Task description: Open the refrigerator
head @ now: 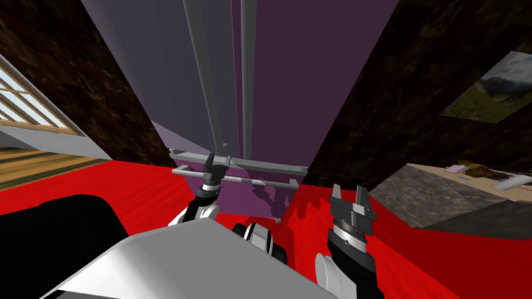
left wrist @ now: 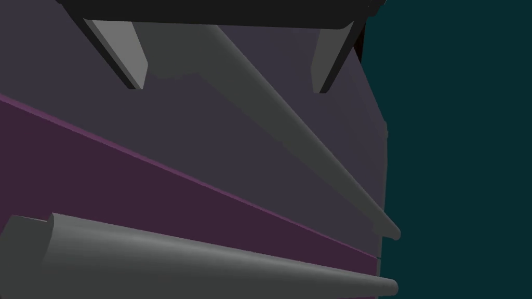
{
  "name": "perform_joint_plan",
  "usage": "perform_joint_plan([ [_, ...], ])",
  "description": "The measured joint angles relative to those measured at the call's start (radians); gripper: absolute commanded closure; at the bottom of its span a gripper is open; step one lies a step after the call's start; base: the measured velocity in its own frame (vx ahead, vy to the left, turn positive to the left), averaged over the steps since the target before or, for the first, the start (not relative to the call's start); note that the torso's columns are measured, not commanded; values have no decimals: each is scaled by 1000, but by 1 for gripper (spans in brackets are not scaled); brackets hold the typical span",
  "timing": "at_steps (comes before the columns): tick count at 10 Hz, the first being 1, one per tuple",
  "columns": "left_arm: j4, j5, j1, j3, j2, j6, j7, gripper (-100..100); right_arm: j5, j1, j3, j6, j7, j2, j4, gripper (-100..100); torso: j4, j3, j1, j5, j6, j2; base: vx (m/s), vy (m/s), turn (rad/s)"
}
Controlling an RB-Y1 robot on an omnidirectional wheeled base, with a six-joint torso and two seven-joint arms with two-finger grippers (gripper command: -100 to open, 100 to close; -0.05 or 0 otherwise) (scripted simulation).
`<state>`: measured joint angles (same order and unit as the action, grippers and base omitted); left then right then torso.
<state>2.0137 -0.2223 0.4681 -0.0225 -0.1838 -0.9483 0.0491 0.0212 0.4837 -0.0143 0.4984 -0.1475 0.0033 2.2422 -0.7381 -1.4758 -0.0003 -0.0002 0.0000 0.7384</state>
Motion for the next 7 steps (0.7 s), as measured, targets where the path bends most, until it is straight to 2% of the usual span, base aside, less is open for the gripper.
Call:
perform_joint_plan([
  [7,-118,-59,-4,2,-52,-157,50,-100,0,0,0,0,0,0,0,0,0,1,1,0,0,1,86,-119,30],
])
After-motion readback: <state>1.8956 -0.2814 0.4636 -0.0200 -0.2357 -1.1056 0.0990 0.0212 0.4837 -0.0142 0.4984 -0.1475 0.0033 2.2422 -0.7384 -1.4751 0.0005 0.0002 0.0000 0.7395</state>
